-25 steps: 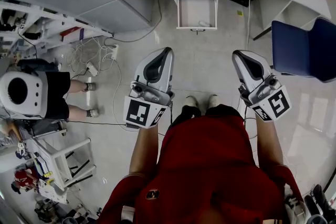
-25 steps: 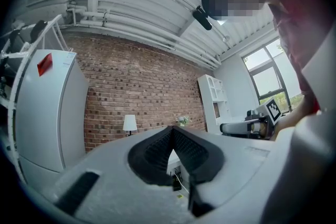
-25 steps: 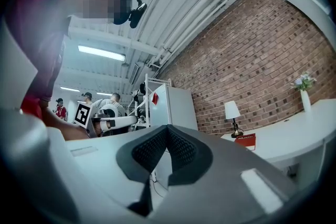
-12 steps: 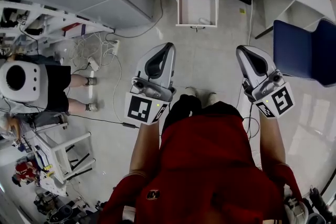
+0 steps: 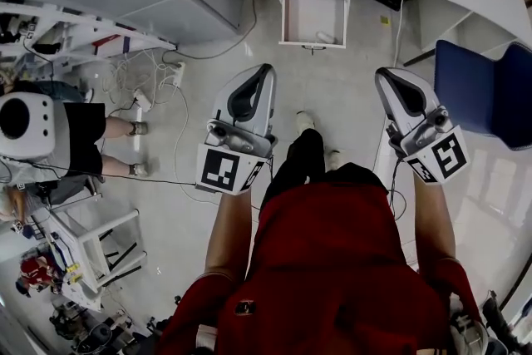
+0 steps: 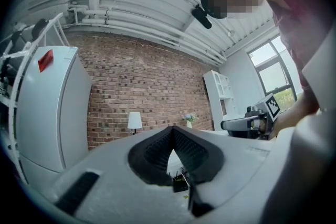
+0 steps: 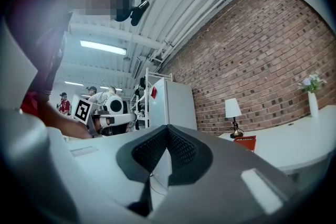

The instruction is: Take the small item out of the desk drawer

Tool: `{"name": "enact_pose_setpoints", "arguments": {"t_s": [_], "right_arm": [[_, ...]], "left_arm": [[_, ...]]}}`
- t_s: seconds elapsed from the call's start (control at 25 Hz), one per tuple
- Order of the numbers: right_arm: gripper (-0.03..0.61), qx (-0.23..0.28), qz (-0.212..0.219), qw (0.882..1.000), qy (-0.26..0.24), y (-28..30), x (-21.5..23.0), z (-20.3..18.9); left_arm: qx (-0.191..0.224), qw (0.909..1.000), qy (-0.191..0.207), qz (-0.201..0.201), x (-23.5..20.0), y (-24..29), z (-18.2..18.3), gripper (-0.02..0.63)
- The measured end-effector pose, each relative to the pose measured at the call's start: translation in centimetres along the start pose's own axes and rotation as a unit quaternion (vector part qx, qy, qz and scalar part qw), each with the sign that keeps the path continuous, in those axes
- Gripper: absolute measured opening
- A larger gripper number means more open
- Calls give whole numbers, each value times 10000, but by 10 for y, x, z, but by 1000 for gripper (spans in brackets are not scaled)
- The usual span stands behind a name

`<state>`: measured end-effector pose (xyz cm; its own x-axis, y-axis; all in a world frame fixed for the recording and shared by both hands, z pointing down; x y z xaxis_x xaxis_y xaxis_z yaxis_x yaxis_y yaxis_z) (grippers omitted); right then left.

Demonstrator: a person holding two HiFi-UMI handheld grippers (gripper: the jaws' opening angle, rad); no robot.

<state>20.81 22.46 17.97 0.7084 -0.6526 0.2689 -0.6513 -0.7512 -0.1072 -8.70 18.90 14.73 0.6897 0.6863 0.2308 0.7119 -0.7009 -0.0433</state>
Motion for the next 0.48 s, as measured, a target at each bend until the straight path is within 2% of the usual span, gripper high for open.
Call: {"name": "enact_pose_setpoints", "arguments": {"t_s": [0.48], "right_arm": [[12,-492,-51,9986,-197,105,40,-18]], "left_arm": [[51,9999,-127,-104,-97,42,-49,3]]}}
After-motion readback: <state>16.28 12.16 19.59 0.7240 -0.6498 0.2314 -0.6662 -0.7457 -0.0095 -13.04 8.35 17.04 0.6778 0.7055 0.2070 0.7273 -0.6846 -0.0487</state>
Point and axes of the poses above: the fingertips, and each gripper's own axes: y forward along the fingers, x to its right, z out of its top, the point moved 10 cm from there along -y, backward along the fingers, and after that the axes turned 9 degrees about y, right-handed, at the moved point
